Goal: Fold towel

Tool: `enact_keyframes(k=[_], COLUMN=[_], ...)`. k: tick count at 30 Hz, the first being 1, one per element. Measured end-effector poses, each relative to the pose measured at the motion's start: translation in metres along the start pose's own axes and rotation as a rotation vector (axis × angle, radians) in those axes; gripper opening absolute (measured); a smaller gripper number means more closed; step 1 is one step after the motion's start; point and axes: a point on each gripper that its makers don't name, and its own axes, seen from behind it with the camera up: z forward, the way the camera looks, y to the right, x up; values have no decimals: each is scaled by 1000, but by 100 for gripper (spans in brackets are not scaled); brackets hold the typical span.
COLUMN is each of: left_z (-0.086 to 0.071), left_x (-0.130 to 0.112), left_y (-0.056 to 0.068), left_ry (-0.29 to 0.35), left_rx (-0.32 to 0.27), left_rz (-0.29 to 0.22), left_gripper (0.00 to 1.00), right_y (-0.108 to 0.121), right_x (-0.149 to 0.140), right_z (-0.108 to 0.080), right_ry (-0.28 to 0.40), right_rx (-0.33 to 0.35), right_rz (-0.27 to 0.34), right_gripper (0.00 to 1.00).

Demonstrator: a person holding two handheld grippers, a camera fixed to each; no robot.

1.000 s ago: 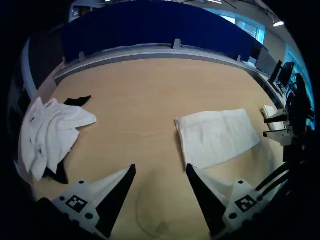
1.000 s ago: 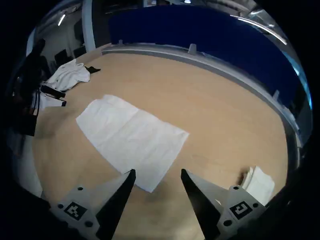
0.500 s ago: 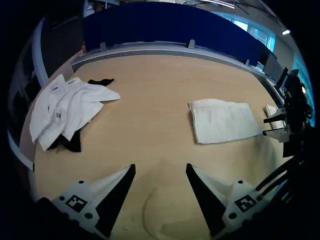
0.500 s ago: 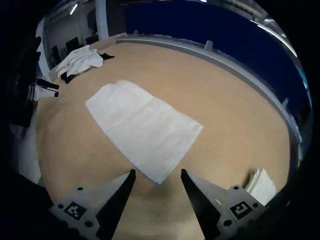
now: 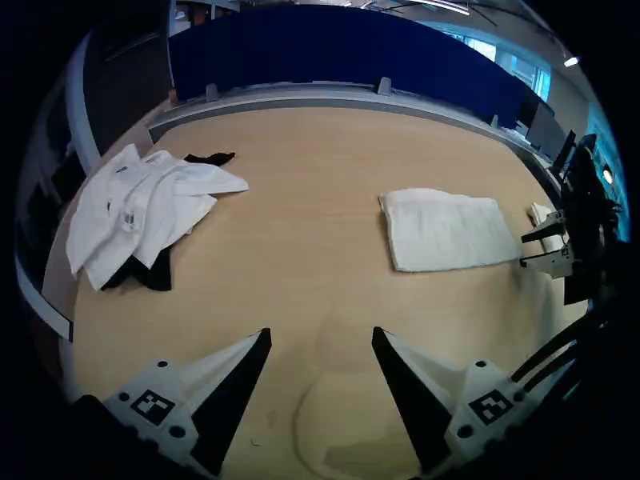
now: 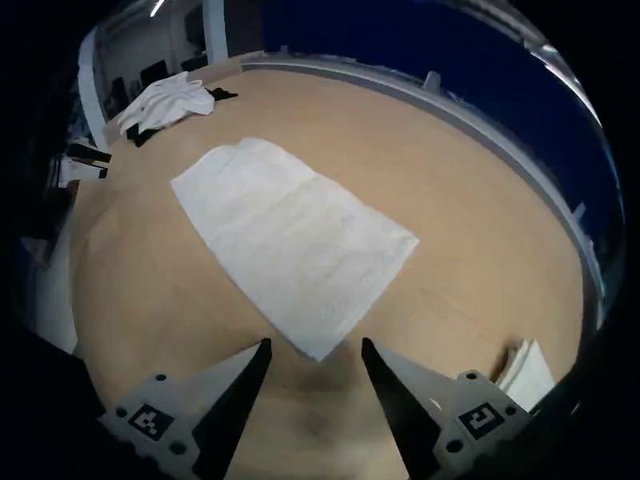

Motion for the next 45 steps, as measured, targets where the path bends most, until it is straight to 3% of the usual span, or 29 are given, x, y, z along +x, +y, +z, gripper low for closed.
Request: enact_keyframes(k=[6, 16, 19, 30, 45], left_z=[-4, -8, -8, -16, -30], left_x=[-7, -14, -15, -17, -15], left_y=[-2, -6, -7, -1, -1], left_ry=[-2, -5, -6, 0, 33], left_rx=[4, 10, 11, -3, 1], left_rz=[-7, -10, -10, -28, -46], left_gripper=[93, 94, 93, 93, 93], right_y=[2, -2, -3, 1, -4], right_x=[-6, -7, -7, 12, 119], right_z=[6, 11, 10, -1, -21], right_ry=[-18, -26, -27, 14, 144], right_rx=[5, 33, 42, 28, 18], right_rz=[-10, 2, 8, -22, -135], right_gripper=[65, 15, 8, 5, 5])
